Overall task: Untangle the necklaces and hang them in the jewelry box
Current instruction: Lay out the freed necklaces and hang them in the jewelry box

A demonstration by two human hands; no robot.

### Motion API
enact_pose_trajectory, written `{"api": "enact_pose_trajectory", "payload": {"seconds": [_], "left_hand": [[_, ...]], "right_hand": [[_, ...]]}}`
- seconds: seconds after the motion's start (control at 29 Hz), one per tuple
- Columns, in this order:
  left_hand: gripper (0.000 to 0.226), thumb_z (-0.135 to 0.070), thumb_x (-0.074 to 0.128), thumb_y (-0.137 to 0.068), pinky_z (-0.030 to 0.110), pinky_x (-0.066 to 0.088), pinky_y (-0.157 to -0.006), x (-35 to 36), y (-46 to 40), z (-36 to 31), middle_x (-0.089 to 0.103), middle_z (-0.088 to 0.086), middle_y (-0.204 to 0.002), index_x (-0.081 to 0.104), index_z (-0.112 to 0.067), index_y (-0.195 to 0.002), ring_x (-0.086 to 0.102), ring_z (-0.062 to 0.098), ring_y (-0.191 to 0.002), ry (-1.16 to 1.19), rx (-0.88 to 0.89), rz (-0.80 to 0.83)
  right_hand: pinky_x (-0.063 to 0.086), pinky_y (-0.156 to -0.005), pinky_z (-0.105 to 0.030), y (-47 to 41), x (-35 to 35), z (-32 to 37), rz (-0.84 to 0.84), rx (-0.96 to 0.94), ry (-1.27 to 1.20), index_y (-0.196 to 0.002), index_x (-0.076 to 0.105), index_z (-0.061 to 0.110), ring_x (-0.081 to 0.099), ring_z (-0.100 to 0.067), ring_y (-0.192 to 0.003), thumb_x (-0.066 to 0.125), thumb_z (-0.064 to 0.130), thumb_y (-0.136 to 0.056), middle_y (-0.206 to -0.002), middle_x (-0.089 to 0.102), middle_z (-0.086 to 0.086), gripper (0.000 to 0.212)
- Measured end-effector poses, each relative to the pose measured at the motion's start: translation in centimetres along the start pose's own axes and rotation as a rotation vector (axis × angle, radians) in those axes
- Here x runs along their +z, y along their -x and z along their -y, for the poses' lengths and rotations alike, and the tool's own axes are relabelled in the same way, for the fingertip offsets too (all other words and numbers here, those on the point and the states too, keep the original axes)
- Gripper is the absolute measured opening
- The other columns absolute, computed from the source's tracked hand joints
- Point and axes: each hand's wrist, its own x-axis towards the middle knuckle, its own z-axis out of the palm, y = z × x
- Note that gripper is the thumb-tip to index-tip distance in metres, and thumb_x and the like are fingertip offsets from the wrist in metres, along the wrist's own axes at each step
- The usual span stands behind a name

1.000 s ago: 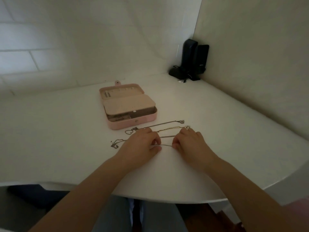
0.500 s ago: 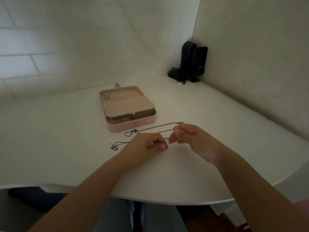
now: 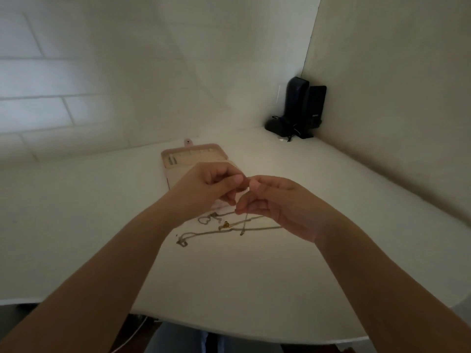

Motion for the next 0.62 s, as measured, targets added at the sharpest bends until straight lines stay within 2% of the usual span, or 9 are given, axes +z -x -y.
{"api": "enact_pose_trajectory", "payload": {"seconds": [0.07,0.14,0.21,0.38,0.52,0.62], "left_hand": [[0.020,-0.013,0.054,-0.089,0.015,0.051,-0.064,-1.3,-0.8,-0.1,0.064,-0.006,-0.059,0.067,-0.022,-0.076,0.062,0.005,-0.061,0.011,-0.002,-0.039],[0.019,-0.011,0.053,-0.088,0.015,0.053,-0.066,-2.7,-1.8,-0.1,0.065,-0.005,-0.059,0.067,-0.018,-0.077,0.063,0.004,-0.062,0.037,-0.008,-0.081],[0.020,-0.010,0.054,-0.088,0.013,0.052,-0.066,-4.3,-2.8,0.0,0.067,-0.006,-0.058,0.067,-0.018,-0.075,0.064,0.004,-0.061,0.040,-0.005,-0.116],[0.013,-0.008,0.056,-0.087,0.014,0.051,-0.064,-8.6,-5.7,1.8,0.069,-0.004,-0.061,0.068,-0.012,-0.083,0.065,0.005,-0.063,0.069,-0.051,-0.238],[0.013,-0.014,0.057,-0.087,0.016,0.050,-0.068,-11.1,-8.2,4.3,0.071,-0.010,-0.067,0.069,-0.019,-0.083,0.065,0.001,-0.071,0.029,-0.148,-0.358],[0.011,-0.014,0.060,-0.086,0.021,0.049,-0.074,-12.4,-9.9,6.6,0.070,-0.003,-0.076,0.070,-0.018,-0.085,0.064,0.006,-0.076,-0.001,-0.203,-0.412]], "right_hand": [[0.053,-0.085,-0.027,-1.7,0.3,1.3,-0.047,-0.017,0.077,-0.099,0.065,0.005,0.066,-0.017,-0.079,0.050,0.018,-0.092,-0.082,0.068,-0.009,0.021],[0.054,-0.071,-0.020,-3.7,0.5,2.4,-0.107,-0.030,0.159,-0.087,0.067,0.010,0.067,-0.012,-0.069,0.054,0.016,-0.090,-0.073,0.069,-0.005,0.014],[0.051,-0.065,-0.016,-5.8,0.6,3.4,-0.133,-0.036,0.219,-0.083,0.067,0.012,0.067,-0.010,-0.067,0.057,0.017,-0.088,-0.071,0.070,-0.003,0.012],[0.052,-0.066,-0.018,-11.9,0.6,4.7,-0.151,-0.022,0.208,-0.085,0.069,0.013,0.067,-0.010,-0.068,0.062,0.021,-0.085,-0.072,0.070,-0.001,0.011],[0.050,-0.081,-0.026,-16.7,0.6,4.5,-0.191,-0.012,0.202,-0.087,0.068,0.014,0.065,-0.009,-0.070,0.061,0.020,-0.087,-0.074,0.070,-0.002,0.010],[0.050,-0.072,-0.022,-20.1,0.4,3.7,-0.208,0.015,0.220,-0.089,0.068,0.011,0.063,-0.008,-0.066,0.061,0.020,-0.087,-0.075,0.069,-0.003,0.011]]}}
